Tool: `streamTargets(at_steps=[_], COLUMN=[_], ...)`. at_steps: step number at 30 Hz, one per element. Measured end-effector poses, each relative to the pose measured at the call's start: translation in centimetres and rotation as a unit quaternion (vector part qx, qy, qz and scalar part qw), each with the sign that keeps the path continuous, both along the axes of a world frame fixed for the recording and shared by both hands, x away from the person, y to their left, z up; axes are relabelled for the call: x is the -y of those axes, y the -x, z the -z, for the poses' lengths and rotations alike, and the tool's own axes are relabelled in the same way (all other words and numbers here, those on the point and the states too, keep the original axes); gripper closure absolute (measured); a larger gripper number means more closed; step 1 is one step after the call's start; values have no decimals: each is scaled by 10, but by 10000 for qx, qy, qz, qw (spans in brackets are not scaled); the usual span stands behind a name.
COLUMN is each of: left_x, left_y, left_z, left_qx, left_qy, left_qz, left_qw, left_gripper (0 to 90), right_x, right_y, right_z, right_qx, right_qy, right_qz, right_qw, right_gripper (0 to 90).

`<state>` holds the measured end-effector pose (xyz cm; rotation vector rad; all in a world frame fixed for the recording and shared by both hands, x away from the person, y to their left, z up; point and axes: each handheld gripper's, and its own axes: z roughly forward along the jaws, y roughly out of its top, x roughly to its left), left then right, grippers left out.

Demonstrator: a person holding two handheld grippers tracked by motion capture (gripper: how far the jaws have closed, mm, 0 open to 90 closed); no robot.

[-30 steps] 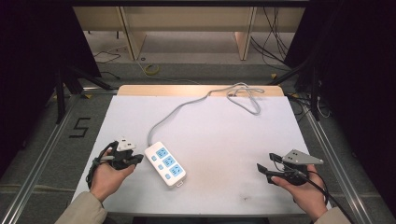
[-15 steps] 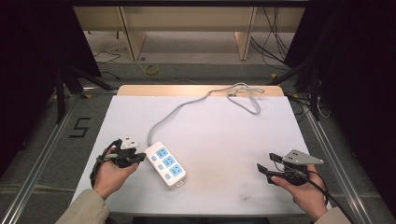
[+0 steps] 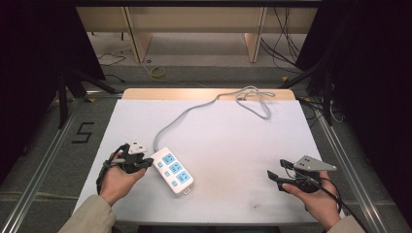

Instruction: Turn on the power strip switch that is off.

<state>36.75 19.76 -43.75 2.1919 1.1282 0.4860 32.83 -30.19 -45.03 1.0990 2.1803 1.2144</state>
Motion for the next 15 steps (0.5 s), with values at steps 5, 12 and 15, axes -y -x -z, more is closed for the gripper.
streamTargets(at_steps=[5,12,15], left_x=[2,4,5], left_y=[-2,-3,-4], left_z=[0,0,0], left_qx=[2,1,1], left_qy=[-38,-55,-67], left_qz=[19,40,40], left_qw=[10000,10000,10000], left_gripper=[898,898,898], right_x=[0,0,0], right_y=[0,0,0], right_z=[0,0,0], right_qx=[-14,-15,-20], right_qy=[1,2,7], right_qz=[0,-1,-13], right_qw=[10000,10000,10000], right_gripper=[343,342,342])
